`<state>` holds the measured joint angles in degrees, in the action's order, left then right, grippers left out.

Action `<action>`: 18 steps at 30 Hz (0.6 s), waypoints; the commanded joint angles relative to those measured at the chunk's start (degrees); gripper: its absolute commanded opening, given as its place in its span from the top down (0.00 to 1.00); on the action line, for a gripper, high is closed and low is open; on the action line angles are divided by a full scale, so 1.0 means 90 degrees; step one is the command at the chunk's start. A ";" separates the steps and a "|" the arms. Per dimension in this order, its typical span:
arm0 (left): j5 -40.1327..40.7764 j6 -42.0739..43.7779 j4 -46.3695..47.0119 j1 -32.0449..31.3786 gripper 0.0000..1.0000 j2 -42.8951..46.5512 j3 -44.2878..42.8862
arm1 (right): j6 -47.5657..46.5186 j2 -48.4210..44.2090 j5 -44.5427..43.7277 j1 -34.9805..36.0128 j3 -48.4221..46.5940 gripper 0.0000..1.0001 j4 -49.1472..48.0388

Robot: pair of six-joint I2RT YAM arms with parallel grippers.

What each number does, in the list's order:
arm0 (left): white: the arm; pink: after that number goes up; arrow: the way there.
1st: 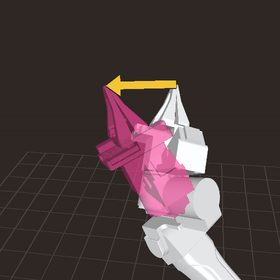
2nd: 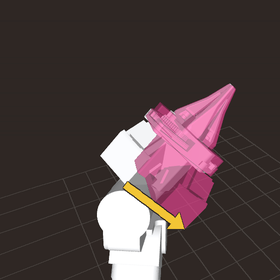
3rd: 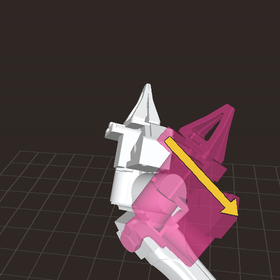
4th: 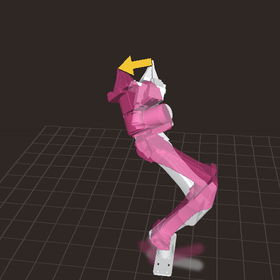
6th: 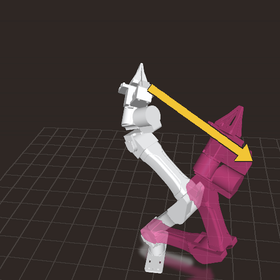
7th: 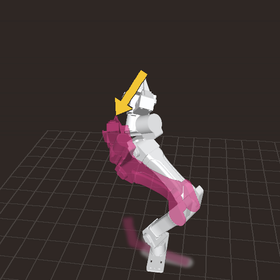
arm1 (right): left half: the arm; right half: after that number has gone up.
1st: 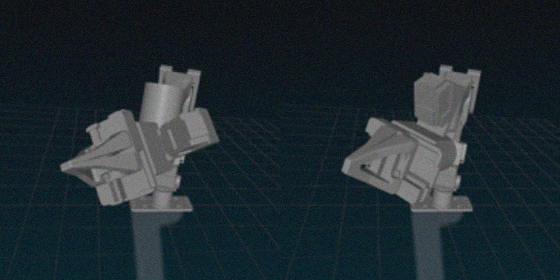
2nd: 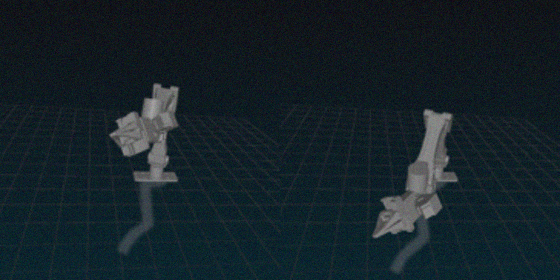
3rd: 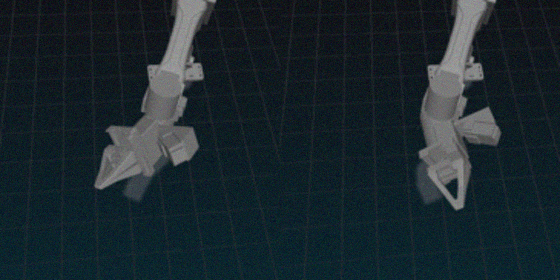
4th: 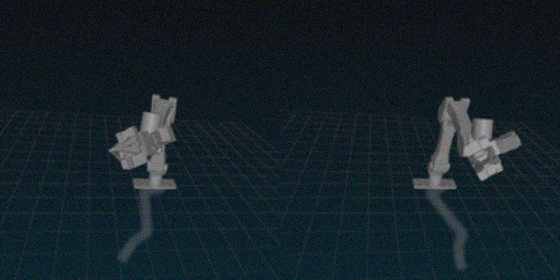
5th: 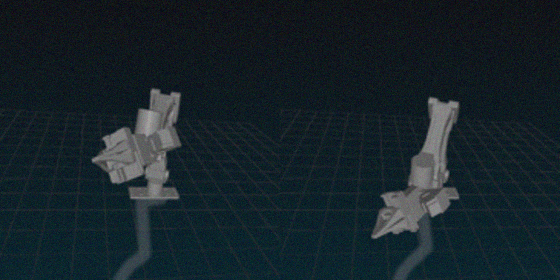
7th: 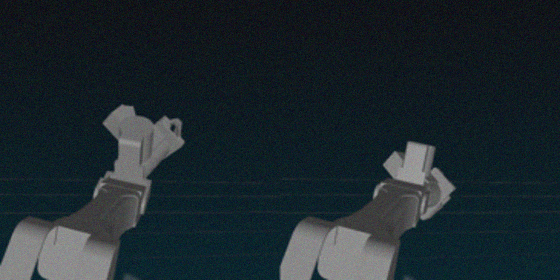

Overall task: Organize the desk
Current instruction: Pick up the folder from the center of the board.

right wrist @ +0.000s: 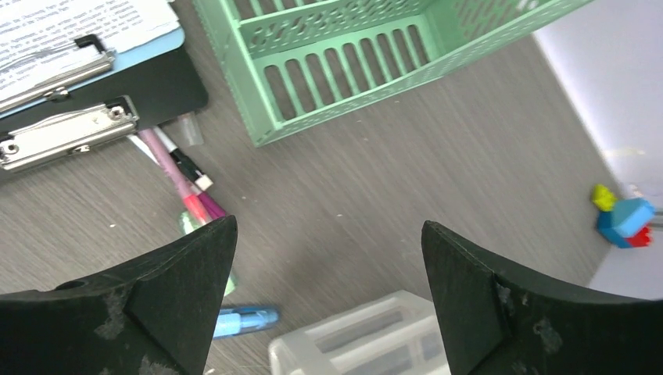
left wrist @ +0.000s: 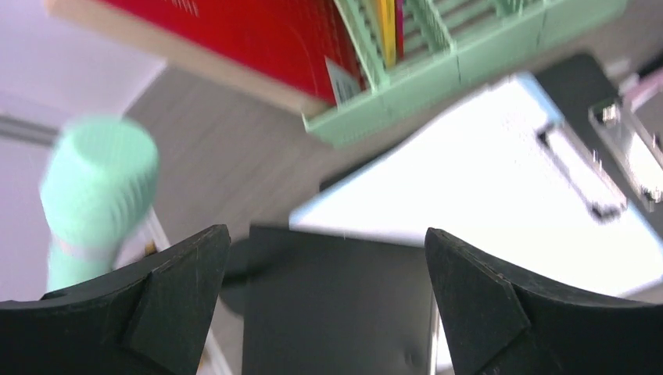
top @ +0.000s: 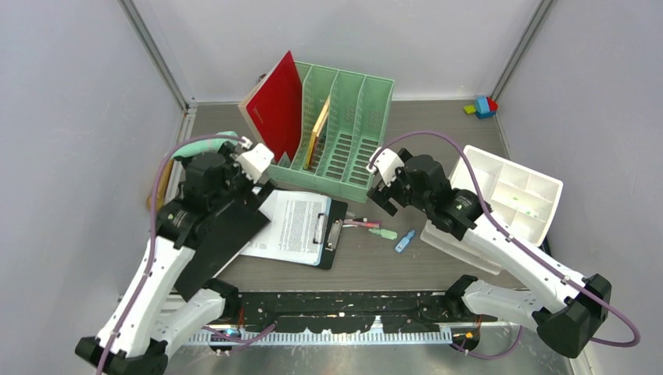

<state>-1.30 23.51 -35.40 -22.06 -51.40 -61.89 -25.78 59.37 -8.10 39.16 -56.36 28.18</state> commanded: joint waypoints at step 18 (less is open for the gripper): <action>0.0957 0.0737 -0.2928 0.0122 0.00 0.1633 0.1761 | 0.0558 -0.0187 0.0507 0.0022 0.1296 0.06 -0.1311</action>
<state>3.79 28.10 -61.63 -21.23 -35.53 -46.19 -20.64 58.37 -2.42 39.24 -45.43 19.59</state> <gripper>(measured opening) 0.995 0.942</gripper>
